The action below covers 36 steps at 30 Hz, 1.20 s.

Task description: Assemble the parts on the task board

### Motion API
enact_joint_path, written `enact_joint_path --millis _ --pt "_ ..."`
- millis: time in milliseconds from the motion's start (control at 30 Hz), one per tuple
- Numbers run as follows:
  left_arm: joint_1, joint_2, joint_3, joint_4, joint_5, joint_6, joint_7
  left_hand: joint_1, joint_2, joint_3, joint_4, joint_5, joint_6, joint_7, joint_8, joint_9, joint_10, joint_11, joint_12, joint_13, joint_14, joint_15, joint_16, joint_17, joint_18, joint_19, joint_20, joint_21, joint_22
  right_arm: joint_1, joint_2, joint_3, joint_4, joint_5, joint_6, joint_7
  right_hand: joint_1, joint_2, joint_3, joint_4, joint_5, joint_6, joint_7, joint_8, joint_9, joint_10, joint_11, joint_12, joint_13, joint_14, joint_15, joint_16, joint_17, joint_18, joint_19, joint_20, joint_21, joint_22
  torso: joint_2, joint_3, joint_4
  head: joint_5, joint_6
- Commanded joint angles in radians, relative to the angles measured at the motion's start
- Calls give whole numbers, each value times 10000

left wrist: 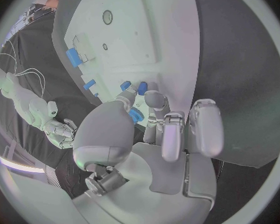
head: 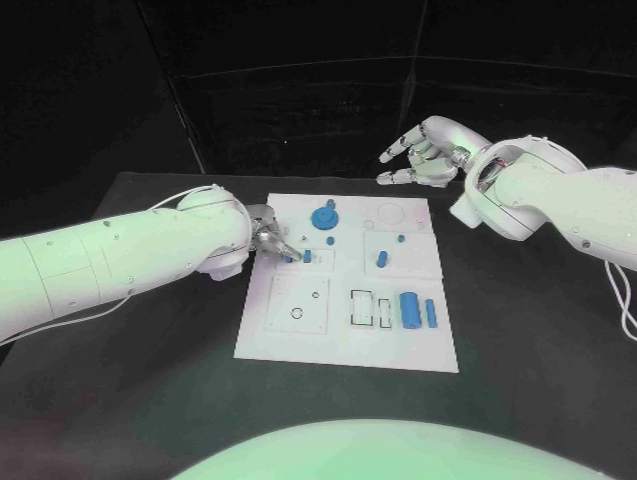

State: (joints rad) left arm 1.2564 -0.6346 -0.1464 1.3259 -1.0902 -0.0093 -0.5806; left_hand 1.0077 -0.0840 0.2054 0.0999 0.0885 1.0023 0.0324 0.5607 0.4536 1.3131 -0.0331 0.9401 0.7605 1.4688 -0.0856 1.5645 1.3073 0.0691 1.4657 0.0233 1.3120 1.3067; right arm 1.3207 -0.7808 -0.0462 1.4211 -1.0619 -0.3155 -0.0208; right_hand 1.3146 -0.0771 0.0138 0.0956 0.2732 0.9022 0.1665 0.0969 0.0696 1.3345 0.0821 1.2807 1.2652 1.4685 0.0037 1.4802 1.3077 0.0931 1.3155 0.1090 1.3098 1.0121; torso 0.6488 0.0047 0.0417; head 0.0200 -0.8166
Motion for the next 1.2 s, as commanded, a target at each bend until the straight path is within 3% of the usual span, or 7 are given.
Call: enact_joint_path --millis 33,200,400,467,700,1067,1200 --pt "18 -90 29 112 98 -1058 544 62 15 -293 123 -130 -129 95 -64 -16 -252 37 -332 -368 965 -17 -52 2413 52 -67 -20 -309 -196 17 -5 6 2 -4 -45 54 -47 45 -72 16 -44 1 2 33 1 -48 -36 -15 -8 650 -44 -43 925 135 -30 -46 -56 -13 2 -7 -4 -20 22" --pt "49 -277 76 300 511 -1826 1121 353 110 -898 415 -149 -310 194 -116 -74 -672 103 -877 -1019 869 57 -270 2020 171 -280 47 -881 -687 17 -19 6 -8 -4 -84 57 -47 45 -72 17 -44 1 2 33 1 -49 -36 -16 -9 650 -44 -44 924 135 -30 -46 -57 -14 3 3 6 -37 52" --pt "148 -452 115 435 707 -2394 2159 974 181 -1557 692 -122 -1200 612 -745 -498 -1732 506 -1765 -1763 229 332 -1700 -79 784 -1570 281 -4175 -3552 17 -37 6 -33 -4 -135 73 -52 47 -80 24 -42 -2 2 33 1 -68 -34 -38 -32 647 -44 -53 908 140 -42 -46 -70 -40 4 1 6 -57 60" --pt "170 -447 117 438 731 -2379 2632 1399 239 -1721 686 -108 -1441 805 -943 -680 -2279 685 -2054 -1973 -407 507 -2906 -1602 1075 -2362 434 -6068 -5124 17 -40 6 -44 -4 -145 77 -52 47 -80 24 -42 -2 2 33 1 -68 -34 -38 -32 647 -44 -53 908 140 -42 -46 -70 -40 8 1 -2 -54 68" --pt "193 -37 33 66 618 -2361 4838 3722 673 -1265 -134 -8 -1857 1273 -1508 -1305 -3914 1215 -3368 -3091 -2933 954 -6803 -5949 1083 -3223 860 -7778 -6267 17 -7 6 -99 -3 -182 118 -50 48 -88 29 -32 -3 2 34 1 -145 -34 -127 -125 638 -44 -74 871 151 -67 -46 -99 -98 21 -6 -17 -98 118" --pt "192 746 -210 -839 -1979 -2540 6415 4356 163 -870 -610 -28 -1401 1231 -2518 -2421 -3947 1289 -4835 -4929 -2678 997 -6963 -6496 1138 -2696 927 -8339 -6813 17 36 6 -130 5 -232 192 23 78 -143 56 24 35 -16 81 11 -659 -51 -751 -758 598 -54 -181 710 197 -184 -51 -247 -356 34 -10 -34 -179 185" --pt "220 986 -323 -1028 -2649 -2215 6433 4266 43 -1010 -694 -101 -1088 1194 -3052 -2872 -3737 1266 -5463 -5682 -1318 958 -4987 -4568 1133 -1837 839 -8035 -6719 17 55 6 -133 5 -239 199 33 83 -150 60 32 37 -18 85 11 -688 -52 -790 -797 596 -56 -189 701 202 -196 -53 -264 -384 33 -21 -14 -211 189"
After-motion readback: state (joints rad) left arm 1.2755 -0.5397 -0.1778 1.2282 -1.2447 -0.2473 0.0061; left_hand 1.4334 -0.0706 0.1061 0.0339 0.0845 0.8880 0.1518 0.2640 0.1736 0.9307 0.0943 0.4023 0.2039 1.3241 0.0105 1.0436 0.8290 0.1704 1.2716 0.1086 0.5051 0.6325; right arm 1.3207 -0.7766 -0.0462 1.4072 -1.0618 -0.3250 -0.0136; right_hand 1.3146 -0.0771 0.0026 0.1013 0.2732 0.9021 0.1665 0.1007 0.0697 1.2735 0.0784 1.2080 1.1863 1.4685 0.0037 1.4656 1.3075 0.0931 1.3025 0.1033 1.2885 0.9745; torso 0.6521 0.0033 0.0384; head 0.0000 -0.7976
